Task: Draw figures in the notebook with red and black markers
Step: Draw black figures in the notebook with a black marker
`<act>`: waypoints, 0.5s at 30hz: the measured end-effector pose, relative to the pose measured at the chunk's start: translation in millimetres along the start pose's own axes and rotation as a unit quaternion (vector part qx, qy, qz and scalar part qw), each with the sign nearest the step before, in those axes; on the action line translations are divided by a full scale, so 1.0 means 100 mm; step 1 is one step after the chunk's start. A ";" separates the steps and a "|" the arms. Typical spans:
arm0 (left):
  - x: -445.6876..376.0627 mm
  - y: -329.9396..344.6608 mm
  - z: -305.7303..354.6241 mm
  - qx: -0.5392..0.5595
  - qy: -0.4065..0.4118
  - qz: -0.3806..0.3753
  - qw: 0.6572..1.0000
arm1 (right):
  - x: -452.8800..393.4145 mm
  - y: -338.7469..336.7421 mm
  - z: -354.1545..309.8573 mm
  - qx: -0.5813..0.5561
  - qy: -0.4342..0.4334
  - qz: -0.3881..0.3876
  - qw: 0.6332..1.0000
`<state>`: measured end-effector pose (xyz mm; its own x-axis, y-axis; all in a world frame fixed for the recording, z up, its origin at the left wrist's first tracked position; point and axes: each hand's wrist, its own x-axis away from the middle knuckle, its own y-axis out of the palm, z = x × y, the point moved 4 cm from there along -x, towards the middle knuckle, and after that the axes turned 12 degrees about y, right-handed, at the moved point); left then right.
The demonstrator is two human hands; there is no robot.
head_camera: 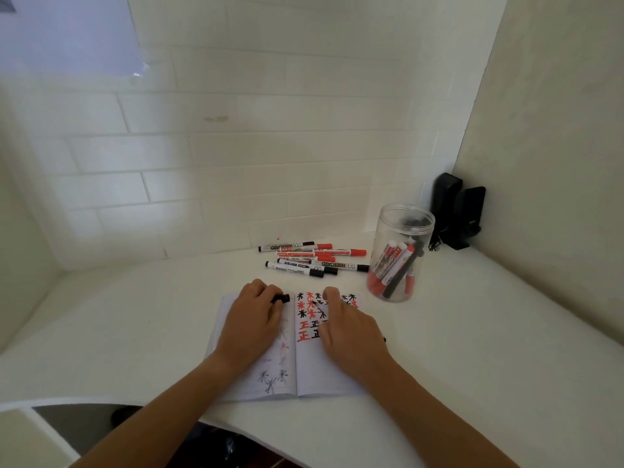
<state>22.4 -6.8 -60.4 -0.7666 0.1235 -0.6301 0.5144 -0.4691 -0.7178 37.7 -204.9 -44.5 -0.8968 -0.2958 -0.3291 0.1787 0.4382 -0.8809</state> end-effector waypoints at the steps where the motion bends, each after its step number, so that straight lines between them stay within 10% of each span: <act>1: -0.01 0.01 -0.05 -0.004 -0.021 -0.004 1.000 | 0.00 -0.03 0.02 -0.007 0.015 -0.005 1.000; 15: -0.49 0.28 -0.34 -0.018 -0.119 -0.054 0.991 | -0.08 -0.01 0.18 -0.046 -0.009 0.070 0.996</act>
<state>87.3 3.5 -59.0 -0.8848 -0.0404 -0.4643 0.4344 -0.4325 -0.7901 51.8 -218.6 -47.0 -0.8582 -0.2417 -0.4528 0.2626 0.5513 -0.7919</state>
